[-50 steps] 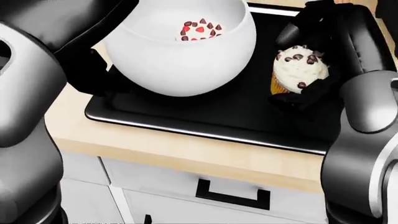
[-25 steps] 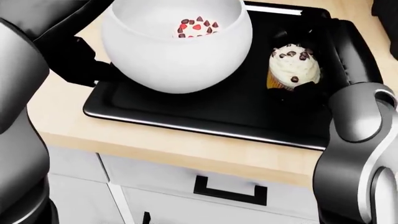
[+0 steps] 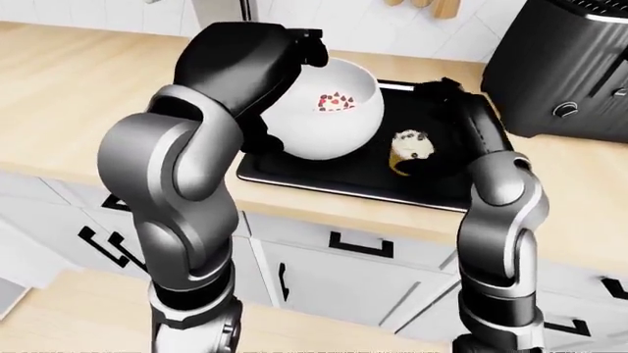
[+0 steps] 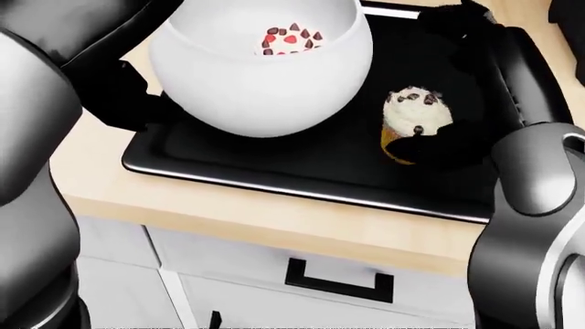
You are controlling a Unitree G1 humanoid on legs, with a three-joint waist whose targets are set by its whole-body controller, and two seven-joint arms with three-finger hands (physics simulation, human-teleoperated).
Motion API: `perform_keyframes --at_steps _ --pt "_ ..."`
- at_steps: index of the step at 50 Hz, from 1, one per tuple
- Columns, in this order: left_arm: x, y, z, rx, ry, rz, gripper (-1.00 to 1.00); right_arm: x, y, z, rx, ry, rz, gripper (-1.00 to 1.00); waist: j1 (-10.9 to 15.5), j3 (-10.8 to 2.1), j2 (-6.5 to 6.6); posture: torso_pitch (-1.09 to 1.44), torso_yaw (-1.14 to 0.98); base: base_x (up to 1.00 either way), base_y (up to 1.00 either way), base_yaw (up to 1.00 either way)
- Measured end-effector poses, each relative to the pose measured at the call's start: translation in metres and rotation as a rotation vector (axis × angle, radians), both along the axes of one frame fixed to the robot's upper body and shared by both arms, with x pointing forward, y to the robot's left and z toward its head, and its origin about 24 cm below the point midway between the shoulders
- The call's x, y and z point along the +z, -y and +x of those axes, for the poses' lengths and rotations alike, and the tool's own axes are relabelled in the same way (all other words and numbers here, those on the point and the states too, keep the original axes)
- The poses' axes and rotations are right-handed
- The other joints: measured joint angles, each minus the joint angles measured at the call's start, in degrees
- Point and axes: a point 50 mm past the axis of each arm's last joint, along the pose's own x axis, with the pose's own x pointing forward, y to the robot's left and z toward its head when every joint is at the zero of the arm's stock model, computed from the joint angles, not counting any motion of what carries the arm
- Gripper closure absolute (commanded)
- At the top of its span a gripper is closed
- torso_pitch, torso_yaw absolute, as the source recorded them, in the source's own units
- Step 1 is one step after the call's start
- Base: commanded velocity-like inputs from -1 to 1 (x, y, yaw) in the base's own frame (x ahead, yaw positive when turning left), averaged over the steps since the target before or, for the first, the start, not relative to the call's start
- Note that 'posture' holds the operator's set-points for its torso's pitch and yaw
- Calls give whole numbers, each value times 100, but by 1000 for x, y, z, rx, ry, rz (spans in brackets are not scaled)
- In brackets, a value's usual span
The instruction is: Pick up the bowl with cake and place it on the tray. Pick up the cupcake and place it on the tray.
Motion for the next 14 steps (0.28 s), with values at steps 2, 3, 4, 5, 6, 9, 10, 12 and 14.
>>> perform_keyframes --at_steps 2,3,4,5,6,9,10,12,14 --pt "0 0 0 -1 -2 0 -31 12 2 -5 2 29 0 -40 3 11 0 0 0 0 0 0" --pt "1 0 -1 -1 -1 0 -31 19 3 -9 2 47 0 -40 4 11 -2 0 0 0 0 0" --pt "1 1 -1 -1 0 0 -30 25 3 -14 2 66 0 -40 5 10 -5 0 0 0 0 0" --pt "2 1 -2 -1 1 0 -31 30 3 -18 3 84 -1 -40 3 4 -11 0 0 0 0 0" --pt "2 1 -2 -1 3 -1 -30 34 4 -21 3 97 -2 -40 2 -1 -16 0 0 0 0 0" --pt "3 1 -4 -3 11 -2 -31 44 3 -31 13 119 -5 -40 -1 -4 -21 0 0 0 0 0" --pt "3 1 -4 -3 12 -2 -30 46 2 -34 17 123 -6 -39 -1 -2 -21 0 0 0 0 0" --pt "4 2 -4 -5 13 -3 -30 50 2 -40 25 129 -4 -40 2 8 -18 0 0 0 0 0" --pt "2 2 -4 -6 11 -4 -31 53 2 -48 34 139 2 -44 3 18 -12 0 0 0 0 0"
